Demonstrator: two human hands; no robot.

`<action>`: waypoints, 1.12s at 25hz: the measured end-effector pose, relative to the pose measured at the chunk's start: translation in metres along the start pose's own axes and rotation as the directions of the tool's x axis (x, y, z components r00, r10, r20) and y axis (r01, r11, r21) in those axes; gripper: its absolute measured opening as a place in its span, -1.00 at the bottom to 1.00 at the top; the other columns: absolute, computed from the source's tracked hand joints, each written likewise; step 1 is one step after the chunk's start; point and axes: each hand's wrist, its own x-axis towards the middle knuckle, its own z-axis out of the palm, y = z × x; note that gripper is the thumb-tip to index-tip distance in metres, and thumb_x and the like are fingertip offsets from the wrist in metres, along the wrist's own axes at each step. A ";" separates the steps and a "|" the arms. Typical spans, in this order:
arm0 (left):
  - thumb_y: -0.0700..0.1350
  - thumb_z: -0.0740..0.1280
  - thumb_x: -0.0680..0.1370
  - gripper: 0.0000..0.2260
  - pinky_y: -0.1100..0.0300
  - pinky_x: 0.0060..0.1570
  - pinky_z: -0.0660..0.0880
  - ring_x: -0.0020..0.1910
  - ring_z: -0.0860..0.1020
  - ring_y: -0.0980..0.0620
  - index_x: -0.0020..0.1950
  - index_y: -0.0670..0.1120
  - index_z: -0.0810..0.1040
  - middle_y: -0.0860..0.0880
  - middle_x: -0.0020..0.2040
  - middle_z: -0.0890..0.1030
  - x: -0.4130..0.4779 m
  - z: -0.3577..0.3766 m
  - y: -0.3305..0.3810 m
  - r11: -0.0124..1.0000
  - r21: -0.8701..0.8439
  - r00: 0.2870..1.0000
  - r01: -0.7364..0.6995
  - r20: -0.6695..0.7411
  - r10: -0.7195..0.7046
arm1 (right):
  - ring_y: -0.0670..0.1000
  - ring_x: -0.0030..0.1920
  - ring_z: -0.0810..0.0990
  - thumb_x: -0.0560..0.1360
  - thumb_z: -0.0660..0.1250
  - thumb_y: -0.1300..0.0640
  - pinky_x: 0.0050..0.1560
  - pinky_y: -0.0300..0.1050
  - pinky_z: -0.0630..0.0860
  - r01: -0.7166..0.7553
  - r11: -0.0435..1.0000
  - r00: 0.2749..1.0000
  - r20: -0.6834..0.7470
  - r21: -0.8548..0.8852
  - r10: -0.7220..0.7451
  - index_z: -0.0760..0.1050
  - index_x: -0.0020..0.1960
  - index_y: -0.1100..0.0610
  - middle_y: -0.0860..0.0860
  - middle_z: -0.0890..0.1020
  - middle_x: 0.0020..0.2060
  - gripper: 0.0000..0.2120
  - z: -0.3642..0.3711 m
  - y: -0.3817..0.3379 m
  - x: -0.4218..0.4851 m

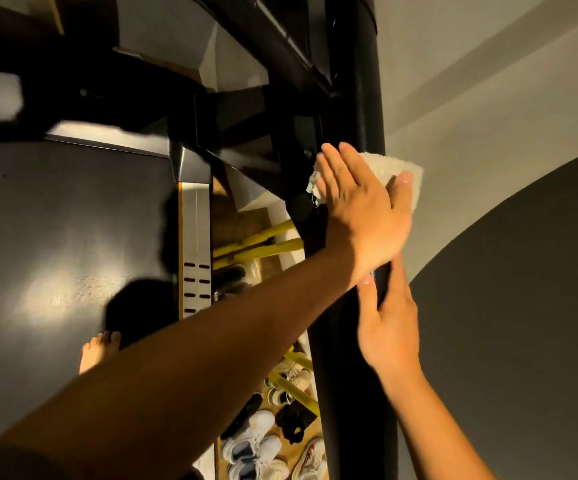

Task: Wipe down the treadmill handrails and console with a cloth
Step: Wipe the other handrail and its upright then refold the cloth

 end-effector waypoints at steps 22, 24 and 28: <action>0.08 -0.10 0.60 -0.47 -0.22 0.48 -0.22 0.56 0.06 -0.13 0.46 -0.09 0.36 -0.10 0.49 0.33 0.020 -0.010 0.016 -0.061 0.789 0.755 -0.611 0.604 0.255 | -0.03 0.38 0.37 0.56 -0.03 -0.21 0.41 0.08 0.30 -0.113 0.769 0.915 -0.237 0.629 0.328 0.24 0.45 -0.09 -0.04 0.40 0.40 -0.50 -0.001 0.013 0.005; 0.06 -0.07 0.59 -0.50 -0.18 0.49 -0.17 0.53 0.16 -0.11 0.40 -0.09 0.44 -0.09 0.44 0.41 -0.007 -0.004 0.010 -0.055 0.744 0.709 -0.666 0.654 0.262 | -0.05 0.30 0.45 0.54 -0.01 -0.18 0.36 0.08 0.37 -0.131 0.660 0.886 -0.211 0.740 0.413 0.37 0.34 -0.07 -0.04 0.49 0.30 -0.56 -0.007 0.016 0.003; 0.07 -0.05 0.56 -0.49 -0.16 0.48 -0.03 0.42 0.34 -0.13 0.23 -0.11 0.58 -0.11 0.26 0.58 -0.062 0.016 -0.006 -0.083 0.660 0.611 -0.747 0.730 0.304 | -0.05 0.18 0.56 0.57 0.03 -0.07 0.16 -0.09 0.50 -0.152 0.446 0.905 -0.057 0.882 0.421 0.45 0.23 0.01 0.02 0.56 0.23 -0.64 -0.023 0.052 -0.017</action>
